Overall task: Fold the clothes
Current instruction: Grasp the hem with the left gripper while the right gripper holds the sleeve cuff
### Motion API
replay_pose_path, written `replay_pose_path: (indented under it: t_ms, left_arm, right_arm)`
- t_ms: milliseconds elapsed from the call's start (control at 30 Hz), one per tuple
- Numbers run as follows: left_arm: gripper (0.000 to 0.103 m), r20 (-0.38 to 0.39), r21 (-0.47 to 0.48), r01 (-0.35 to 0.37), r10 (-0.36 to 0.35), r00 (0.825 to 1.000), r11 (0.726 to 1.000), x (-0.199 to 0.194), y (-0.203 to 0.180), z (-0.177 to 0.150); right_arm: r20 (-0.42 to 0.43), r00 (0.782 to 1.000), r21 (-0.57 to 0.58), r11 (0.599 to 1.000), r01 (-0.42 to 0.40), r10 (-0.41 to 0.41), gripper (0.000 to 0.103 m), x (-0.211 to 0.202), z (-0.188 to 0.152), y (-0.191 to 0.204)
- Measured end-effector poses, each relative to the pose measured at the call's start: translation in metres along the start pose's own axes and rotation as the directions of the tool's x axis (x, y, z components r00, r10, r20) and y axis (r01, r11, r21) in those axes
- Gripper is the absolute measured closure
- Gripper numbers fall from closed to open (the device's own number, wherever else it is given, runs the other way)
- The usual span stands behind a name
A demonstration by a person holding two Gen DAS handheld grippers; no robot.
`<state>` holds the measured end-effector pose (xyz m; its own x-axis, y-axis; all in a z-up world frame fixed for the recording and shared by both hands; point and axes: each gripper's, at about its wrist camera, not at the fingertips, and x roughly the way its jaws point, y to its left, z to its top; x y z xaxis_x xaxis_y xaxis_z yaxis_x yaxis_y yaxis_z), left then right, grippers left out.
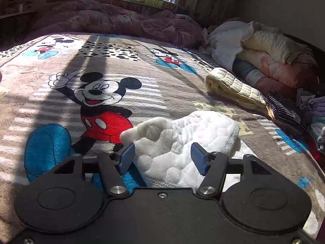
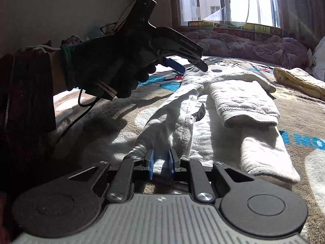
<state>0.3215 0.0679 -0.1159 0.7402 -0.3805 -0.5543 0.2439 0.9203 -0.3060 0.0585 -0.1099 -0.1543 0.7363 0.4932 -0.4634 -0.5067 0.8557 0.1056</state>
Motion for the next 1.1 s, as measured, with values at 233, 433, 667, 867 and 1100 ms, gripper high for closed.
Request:
replay_pose_path:
  t_ms: [233, 433, 667, 867, 1100]
  left_arm:
    - [0.067, -0.089, -0.133, 0.028, -0.041, 0.995, 0.991, 0.032, 0.026, 0.008]
    - [0.068, -0.084, 0.296, 0.118, -0.097, 0.992, 0.948, 0.035, 0.003, 0.006]
    - [0.055, 0.005, 0.268, -0.040, 0.040, 0.999, 0.962, 0.013, 0.002, 0.003]
    - [0.055, 0.012, 0.189, 0.084, -0.088, 0.996, 0.978, -0.005, -0.002, -0.006]
    - [0.052, 0.034, 0.082, 0.200, -0.204, 0.978, 0.976, -0.021, 0.004, -0.012]
  right_arm:
    - [-0.019, 0.999, 0.022, 0.999, -0.025, 0.026, 0.085, 0.002, 0.003, -0.004]
    - [-0.011, 1.000, 0.016, 1.000, -0.019, 0.020, 0.085, 0.003, 0.003, -0.002]
    - [-0.010, 1.000, -0.052, 0.999, 0.013, -0.014, 0.085, 0.001, 0.004, 0.009]
    - [-0.014, 0.999, -0.093, 0.995, 0.045, -0.047, 0.083, -0.012, 0.008, 0.015]
    - [0.007, 0.999, -0.119, 0.992, 0.048, -0.048, 0.067, -0.033, 0.027, 0.030]
